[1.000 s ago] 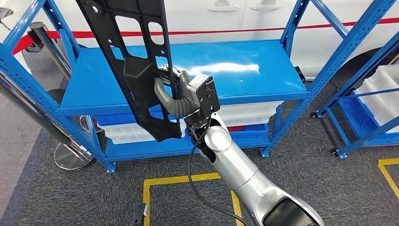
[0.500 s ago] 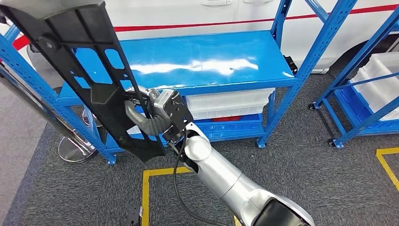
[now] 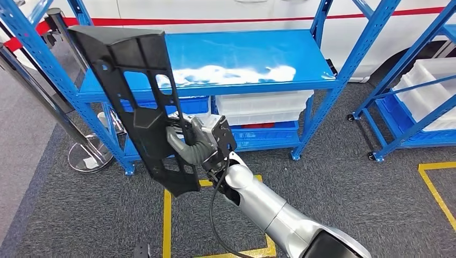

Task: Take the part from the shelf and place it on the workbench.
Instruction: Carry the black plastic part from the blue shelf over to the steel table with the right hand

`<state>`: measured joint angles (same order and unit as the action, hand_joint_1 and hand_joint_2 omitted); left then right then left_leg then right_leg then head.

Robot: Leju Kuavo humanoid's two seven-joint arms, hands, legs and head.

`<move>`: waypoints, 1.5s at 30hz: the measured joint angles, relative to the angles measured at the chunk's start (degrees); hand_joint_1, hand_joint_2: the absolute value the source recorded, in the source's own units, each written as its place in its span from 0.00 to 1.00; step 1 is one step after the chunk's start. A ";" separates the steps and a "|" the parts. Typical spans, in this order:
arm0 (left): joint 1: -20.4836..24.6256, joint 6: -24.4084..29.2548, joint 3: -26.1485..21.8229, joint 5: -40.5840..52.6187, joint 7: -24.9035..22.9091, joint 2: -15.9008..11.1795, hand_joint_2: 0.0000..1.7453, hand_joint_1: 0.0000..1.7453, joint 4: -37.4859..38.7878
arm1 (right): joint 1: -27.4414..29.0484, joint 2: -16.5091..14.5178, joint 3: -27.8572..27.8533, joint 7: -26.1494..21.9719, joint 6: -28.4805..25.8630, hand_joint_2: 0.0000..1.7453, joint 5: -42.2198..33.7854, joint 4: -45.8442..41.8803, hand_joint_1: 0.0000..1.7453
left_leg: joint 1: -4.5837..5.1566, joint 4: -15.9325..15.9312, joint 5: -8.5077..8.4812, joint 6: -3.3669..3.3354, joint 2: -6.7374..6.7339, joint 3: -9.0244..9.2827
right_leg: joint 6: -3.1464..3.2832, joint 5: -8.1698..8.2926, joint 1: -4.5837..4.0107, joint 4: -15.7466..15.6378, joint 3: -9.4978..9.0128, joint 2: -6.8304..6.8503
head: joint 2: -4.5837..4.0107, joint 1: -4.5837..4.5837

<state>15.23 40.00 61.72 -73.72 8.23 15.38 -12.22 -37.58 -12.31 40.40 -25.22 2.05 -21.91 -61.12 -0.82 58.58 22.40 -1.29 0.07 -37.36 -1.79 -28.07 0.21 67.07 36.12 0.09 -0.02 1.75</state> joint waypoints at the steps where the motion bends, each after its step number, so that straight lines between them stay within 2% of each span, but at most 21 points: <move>1: -0.01 0.01 -0.11 -0.03 0.01 0.02 1.00 0.00 0.00 | 0.18 0.22 -0.21 -0.10 0.11 1.00 0.07 -0.08 1.00 | 0.08 0.01 -0.44 0.22 -0.08 -0.37 | 0.41 0.19 -0.17 -4.04 -2.76 -0.02 | 0.01 0.03; 3: -0.05 0.02 -0.30 -0.10 0.01 0.05 1.00 0.00 -0.01 | 0.60 0.50 -0.45 -0.26 0.39 1.00 0.28 -0.29 1.00 | 0.13 -0.20 -1.31 0.79 -0.27 -0.63 | 1.11 -0.32 -0.56 -8.76 -5.64 -0.09 | 0.01 0.03; 6: -0.13 0.01 -0.70 -0.15 0.01 -0.01 1.00 0.00 -0.02 | 1.45 0.86 -0.54 -0.71 0.70 1.00 0.50 -0.47 1.00 | 0.12 -0.12 -1.49 1.70 -0.30 -1.05 | 2.20 0.94 -0.37 -9.83 -5.27 0.07 | 0.00 0.00; 8: -0.19 -0.07 -0.95 -0.17 0.02 -0.08 1.00 0.00 -0.02 | 1.79 0.92 -0.54 -0.98 0.58 1.00 0.88 -0.72 1.00 | 0.14 3.73 2.37 2.13 -0.22 -2.53 | 3.07 2.25 0.00 -10.32 -4.41 0.27 | 0.00 0.02; 10: -0.20 -0.85 -1.08 -0.12 0.03 -0.13 1.00 0.00 -0.02 | 1.86 1.01 -0.62 -0.90 -0.14 1.00 1.62 -1.25 1.00 | 0.07 11.05 7.57 2.47 -0.20 -4.59 | 3.39 3.27 -0.07 -10.19 -3.08 0.31 | 0.00 0.04; 12: -0.19 -2.42 -1.09 0.12 -0.05 -0.20 1.00 0.00 -0.02 | 1.70 1.15 -1.11 0.00 -1.19 1.00 2.19 -2.46 1.00 | -0.04 15.76 8.97 2.78 -0.22 -4.99 | 3.25 4.17 -0.04 -9.84 -1.63 0.36 | 0.00 0.04; 14: -0.17 -3.58 -1.09 0.40 -0.19 -0.25 1.00 0.00 -0.02 | 1.07 1.24 -2.16 1.41 -2.17 1.00 2.34 -4.42 1.00 | -0.26 12.82 6.66 2.99 -0.25 -1.66 | 2.90 4.89 0.06 -9.23 -0.14 0.39 | 0.00 0.03; 17: -0.13 -4.10 -1.09 0.56 -0.31 -0.25 1.00 0.00 -0.02 | -0.78 1.26 -3.82 2.82 -3.04 1.00 2.36 -7.29 1.00 | -0.30 2.61 5.58 2.79 -0.15 5.17 | 2.08 5.59 0.02 -7.92 1.64 0.33 | 0.00 0.03; 20: -0.15 -4.14 -1.09 0.63 -0.34 -0.22 1.00 0.00 -0.02 | -1.59 1.32 -4.57 3.09 -3.19 1.00 2.40 -8.83 1.00 | -0.03 0.62 5.51 1.73 0.05 5.86 | 0.95 6.53 -0.08 -7.71 2.21 0.29 | 0.00 -0.01; 21: -0.14 -4.14 -1.09 0.65 -0.34 -0.20 1.00 0.00 -0.02 | -1.61 1.38 -4.71 3.08 -3.37 1.00 2.54 -9.15 1.00 | -0.05 0.53 5.09 1.26 0.00 5.60 | 0.59 6.31 0.06 -7.52 2.45 0.25 | 0.00 -0.01; 23: -0.13 -4.16 -1.09 0.76 -0.34 -0.17 1.00 0.00 -0.02 | -1.70 1.56 -4.91 3.06 -4.45 1.00 3.48 -9.79 1.00 | -0.18 0.30 4.03 0.27 -0.15 4.67 | -0.07 3.16 0.35 -4.49 3.83 0.15 | 0.00 -0.01; 25: -0.15 -4.34 -1.09 1.04 -0.30 -0.17 1.00 0.00 -0.02 | -2.13 1.77 -5.29 3.42 -6.26 1.00 5.06 -10.59 1.00 | -0.21 0.32 3.03 -0.15 -0.20 3.40 | -0.56 -2.10 0.52 2.57 6.17 0.10 | 0.00 -0.02; 27: -0.13 -5.42 -1.09 1.50 -0.91 -0.17 1.00 0.00 -0.02 | -3.02 2.14 -5.87 4.29 -7.75 1.00 6.46 -11.02 1.00 | -0.19 0.37 2.12 -0.13 -0.20 2.16 | -0.78 -4.25 0.57 7.95 7.19 0.10 | 0.00 -0.02; 29: 0.06 -7.20 -1.08 2.07 -2.55 -0.16 1.00 0.00 -0.02 | -4.26 2.55 -6.51 5.09 -8.52 1.00 7.30 -11.01 1.00 | -0.17 0.40 1.30 0.04 -0.17 1.10 | -0.55 -2.22 0.54 5.65 4.37 0.09 | 0.00 -0.02; 31: 0.51 -8.43 -1.06 2.48 -3.79 -0.11 1.00 0.00 -0.02 | -5.57 2.81 -7.26 5.31 -8.90 1.00 7.77 -10.80 1.00 | -0.08 0.41 0.56 0.39 -0.13 0.32 | 0.16 -0.07 0.29 -2.33 -1.15 0.01 | 0.00 -0.02; 33: 0.95 -9.04 -1.03 2.73 -4.09 -0.05 1.00 0.00 -0.02 | -6.43 3.22 -8.04 5.06 -9.25 1.00 8.35 -10.54 1.00 | -0.06 0.23 -0.20 1.01 -0.13 -0.05 | 0.80 0.35 -0.16 -7.65 -4.27 -0.08 | 0.00 -0.02; 37: 1.15 -9.42 -1.01 2.92 -4.15 -0.07 1.00 0.00 -0.02 | -6.68 4.37 -9.11 4.61 -9.54 1.00 8.77 -9.91 1.00 | -0.08 0.49 -0.12 2.26 -0.07 -0.72 | 2.18 1.69 -0.12 -9.19 -3.89 0.12 | 0.00 0.00; 41: 1.17 -9.44 -1.00 3.19 -4.33 -0.11 1.00 0.00 -0.01 | -6.53 4.93 -9.40 4.31 -9.55 1.00 8.80 -9.45 1.00 | -0.17 12.65 8.34 2.87 -0.06 -4.63 | 3.42 3.30 -0.01 -9.40 -2.19 0.26 | 0.00 0.04; 42: 1.16 -9.42 -0.99 3.30 -4.50 -0.11 1.00 0.00 0.00 | -6.40 5.10 -9.42 4.26 -9.61 1.00 8.93 -9.34 1.00 | -0.17 15.10 9.19 2.97 -0.07 -5.04 | 3.43 3.62 -0.07 -9.25 -1.65 0.25 | 0.00 0.04; 43: 1.17 -9.36 -0.98 3.39 -4.73 -0.11 1.00 0.00 0.00 | -6.29 5.30 -9.44 4.21 -9.76 1.00 9.24 -9.23 1.00 | -0.17 15.62 8.94 3.02 -0.07 -4.51 | 3.38 3.88 -0.09 -9.03 -1.11 0.25 | 0.00 0.04; 45: 1.20 -9.08 -0.87 3.79 -5.51 -0.11 1.00 0.00 0.00 | -6.16 5.76 -9.54 4.00 -10.64 1.00 10.46 -9.05 1.00 | -0.17 10.22 6.13 2.84 -0.09 -0.40 | 3.20 4.19 -0.08 -8.40 -0.16 0.25 | 0.00 0.04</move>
<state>16.43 30.92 60.85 -69.94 2.72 15.27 -12.22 -43.74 -6.55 30.86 -21.22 -8.60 -11.44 -70.17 -0.99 68.80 28.53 1.55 -0.02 -37.76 1.41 -23.88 0.13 58.66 35.96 0.33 -0.02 1.79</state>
